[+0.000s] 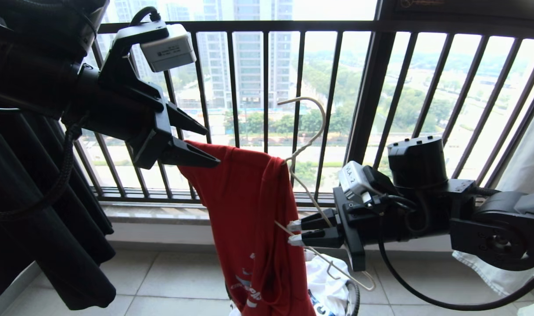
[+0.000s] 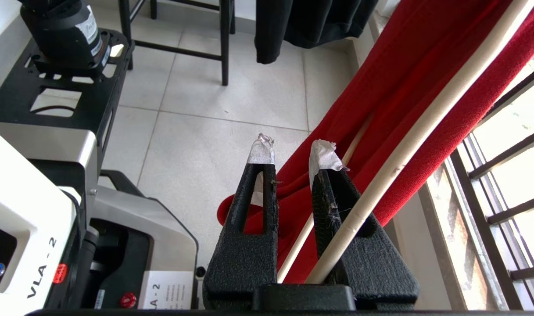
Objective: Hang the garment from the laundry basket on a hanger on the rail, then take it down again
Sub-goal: Hang the clothes on the clothes rack
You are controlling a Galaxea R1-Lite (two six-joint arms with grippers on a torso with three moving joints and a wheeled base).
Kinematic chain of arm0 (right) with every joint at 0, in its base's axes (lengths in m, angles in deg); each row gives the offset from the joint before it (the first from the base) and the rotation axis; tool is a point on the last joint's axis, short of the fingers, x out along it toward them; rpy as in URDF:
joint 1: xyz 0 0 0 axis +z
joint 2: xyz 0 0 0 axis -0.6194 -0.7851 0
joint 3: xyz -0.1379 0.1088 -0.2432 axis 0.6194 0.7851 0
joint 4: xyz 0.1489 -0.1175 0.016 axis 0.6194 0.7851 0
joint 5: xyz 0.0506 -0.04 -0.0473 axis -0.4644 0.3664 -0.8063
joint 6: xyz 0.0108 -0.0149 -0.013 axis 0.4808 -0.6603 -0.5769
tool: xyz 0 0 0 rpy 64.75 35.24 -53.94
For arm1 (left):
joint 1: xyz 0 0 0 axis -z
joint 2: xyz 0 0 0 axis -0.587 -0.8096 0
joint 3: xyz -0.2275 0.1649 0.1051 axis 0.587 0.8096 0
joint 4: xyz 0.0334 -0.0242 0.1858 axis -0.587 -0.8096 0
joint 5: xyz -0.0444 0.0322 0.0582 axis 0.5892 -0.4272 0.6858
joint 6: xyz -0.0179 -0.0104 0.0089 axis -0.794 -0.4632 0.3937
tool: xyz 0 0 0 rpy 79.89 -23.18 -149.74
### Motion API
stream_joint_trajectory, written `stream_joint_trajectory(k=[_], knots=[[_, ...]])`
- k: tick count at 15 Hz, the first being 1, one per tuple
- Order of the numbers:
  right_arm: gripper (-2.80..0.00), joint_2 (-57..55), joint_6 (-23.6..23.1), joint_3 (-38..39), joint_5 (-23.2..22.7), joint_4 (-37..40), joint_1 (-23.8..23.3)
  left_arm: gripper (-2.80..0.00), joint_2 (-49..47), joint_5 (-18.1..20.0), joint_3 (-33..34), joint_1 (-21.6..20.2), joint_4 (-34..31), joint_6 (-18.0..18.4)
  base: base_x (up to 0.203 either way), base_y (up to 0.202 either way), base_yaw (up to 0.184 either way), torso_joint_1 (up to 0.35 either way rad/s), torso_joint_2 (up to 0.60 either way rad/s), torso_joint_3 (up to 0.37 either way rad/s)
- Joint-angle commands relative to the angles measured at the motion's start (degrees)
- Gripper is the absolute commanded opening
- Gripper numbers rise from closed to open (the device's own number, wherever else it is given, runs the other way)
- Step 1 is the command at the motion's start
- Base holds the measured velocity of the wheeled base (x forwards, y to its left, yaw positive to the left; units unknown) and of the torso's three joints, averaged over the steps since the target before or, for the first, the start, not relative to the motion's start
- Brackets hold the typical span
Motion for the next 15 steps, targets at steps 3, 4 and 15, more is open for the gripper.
stream_joint_trajectory(k=[3,4,15], knots=[[-2.80,1.5,-6.7,-0.7,-0.5,5.2,-0.3,0.00,-0.6,0.1,-0.9,0.6,-0.8,0.3,0.000,0.000,0.000,0.000,0.00,0.000],[-2.80,1.7,-7.0,-0.3,-0.5,5.3,-0.2,0.00,-0.6,0.1,-1.0,1.0,-1.3,0.3,0.000,0.000,0.000,0.000,0.00,0.000],[-2.80,5.0,-7.9,1.7,-2.1,5.1,1.3,0.00,-4.4,0.8,-1.1,4.2,-2.0,-0.5,0.000,0.000,0.000,0.000,0.00,0.000]])
